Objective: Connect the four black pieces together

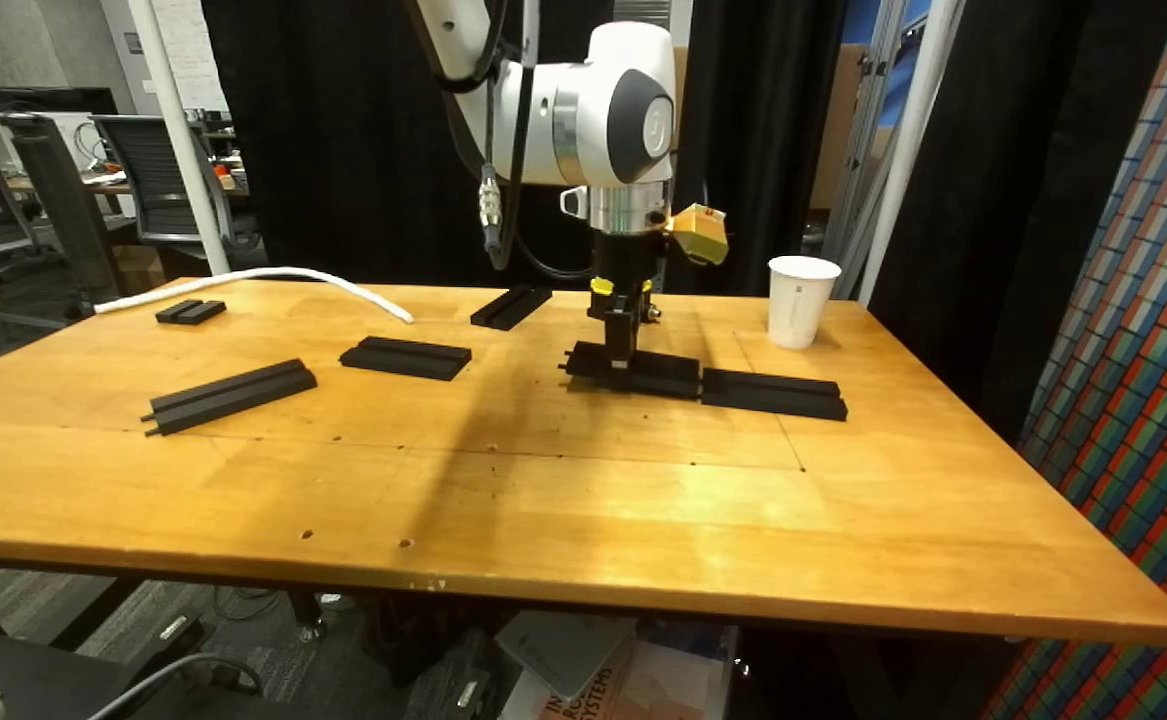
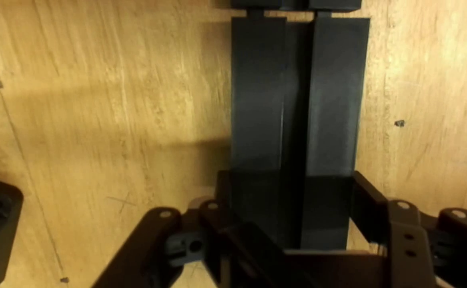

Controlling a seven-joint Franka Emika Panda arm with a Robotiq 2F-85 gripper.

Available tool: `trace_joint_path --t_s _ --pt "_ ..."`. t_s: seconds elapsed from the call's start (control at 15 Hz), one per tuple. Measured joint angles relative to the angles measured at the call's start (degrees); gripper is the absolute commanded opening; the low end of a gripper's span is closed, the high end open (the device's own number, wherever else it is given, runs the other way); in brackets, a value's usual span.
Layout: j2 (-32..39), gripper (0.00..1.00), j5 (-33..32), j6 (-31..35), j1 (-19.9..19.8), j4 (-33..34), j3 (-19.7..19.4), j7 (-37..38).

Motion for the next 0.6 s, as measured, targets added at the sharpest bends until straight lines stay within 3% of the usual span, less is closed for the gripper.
trace_joint_path --t_s 0.6 --pt "0.72 0.46 0.00 -0.02 -0.92 0.02 0.00 0.04"
